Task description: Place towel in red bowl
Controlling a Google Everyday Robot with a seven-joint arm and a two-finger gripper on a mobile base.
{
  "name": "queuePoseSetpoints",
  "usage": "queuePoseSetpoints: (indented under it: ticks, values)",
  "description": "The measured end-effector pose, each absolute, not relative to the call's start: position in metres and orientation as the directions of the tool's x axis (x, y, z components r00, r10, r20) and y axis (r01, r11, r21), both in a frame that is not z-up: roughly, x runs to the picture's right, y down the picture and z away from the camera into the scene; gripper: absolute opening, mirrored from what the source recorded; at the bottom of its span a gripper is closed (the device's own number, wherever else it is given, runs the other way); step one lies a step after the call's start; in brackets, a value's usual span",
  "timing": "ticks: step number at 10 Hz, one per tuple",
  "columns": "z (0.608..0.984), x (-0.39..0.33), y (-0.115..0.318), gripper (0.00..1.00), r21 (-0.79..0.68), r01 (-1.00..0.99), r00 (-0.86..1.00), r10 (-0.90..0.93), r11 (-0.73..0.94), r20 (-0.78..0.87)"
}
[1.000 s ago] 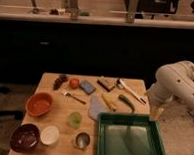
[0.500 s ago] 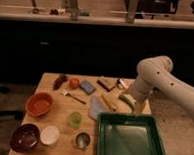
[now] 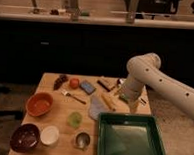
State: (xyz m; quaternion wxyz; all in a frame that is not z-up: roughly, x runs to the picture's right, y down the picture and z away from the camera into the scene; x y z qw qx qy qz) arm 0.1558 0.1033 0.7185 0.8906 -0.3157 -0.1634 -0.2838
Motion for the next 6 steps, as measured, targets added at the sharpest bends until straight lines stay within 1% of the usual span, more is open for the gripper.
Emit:
queuePoseSetpoints:
  ticks: [4,6]
  values:
    - [0.719,0.155,0.103,0.80,-0.465,0.607,0.786,-0.401,0.645,0.470]
    - [0.731,0.147,0.105,0.80,-0.416,0.674,0.726,-0.444,0.611,0.525]
